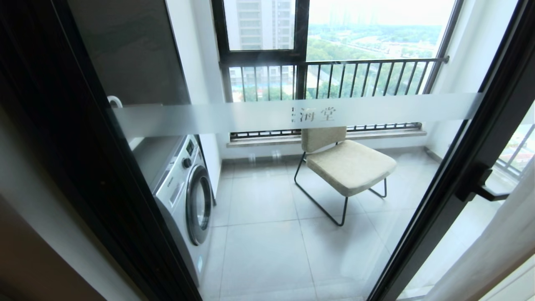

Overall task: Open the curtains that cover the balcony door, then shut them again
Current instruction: Close the inner curtains on both sides

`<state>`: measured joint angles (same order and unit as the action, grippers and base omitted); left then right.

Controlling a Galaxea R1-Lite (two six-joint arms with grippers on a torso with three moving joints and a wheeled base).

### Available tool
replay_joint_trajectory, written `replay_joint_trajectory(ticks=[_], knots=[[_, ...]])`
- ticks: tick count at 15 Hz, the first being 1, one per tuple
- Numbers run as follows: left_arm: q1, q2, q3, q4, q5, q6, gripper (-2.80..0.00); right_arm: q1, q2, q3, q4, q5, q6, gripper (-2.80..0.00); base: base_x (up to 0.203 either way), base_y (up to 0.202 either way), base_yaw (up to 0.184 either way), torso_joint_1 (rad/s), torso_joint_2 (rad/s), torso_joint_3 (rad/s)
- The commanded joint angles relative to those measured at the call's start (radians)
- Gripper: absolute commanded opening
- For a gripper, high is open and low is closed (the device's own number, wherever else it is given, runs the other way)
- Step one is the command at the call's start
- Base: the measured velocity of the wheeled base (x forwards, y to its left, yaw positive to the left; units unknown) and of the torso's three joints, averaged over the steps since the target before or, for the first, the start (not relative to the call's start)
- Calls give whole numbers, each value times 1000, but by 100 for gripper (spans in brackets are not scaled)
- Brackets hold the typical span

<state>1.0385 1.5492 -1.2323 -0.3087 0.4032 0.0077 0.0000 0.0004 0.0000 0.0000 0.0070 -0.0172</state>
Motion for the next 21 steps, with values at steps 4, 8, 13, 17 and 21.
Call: replay_joint_trajectory(ticks=[4,8,13,17,21], knots=[[0,-118,33,6,-156,-4,-280,0,0,0,0,1,0,-280,0,0,0,0,0,0],[0,-201,102,7,-295,-10,-280,0,0,0,0,1,-1,-280,0,0,0,0,0,0],[0,-288,158,8,-506,-41,-280,0,0,0,0,1,-1,-280,0,0,0,0,0,0],[-4,-340,199,8,-707,-91,-280,0,0,0,0,1,0,-280,0,0,0,0,0,0],[-37,-385,210,9,-919,-121,-280,0,0,0,0,1,-1,-280,0,0,0,0,0,0]])
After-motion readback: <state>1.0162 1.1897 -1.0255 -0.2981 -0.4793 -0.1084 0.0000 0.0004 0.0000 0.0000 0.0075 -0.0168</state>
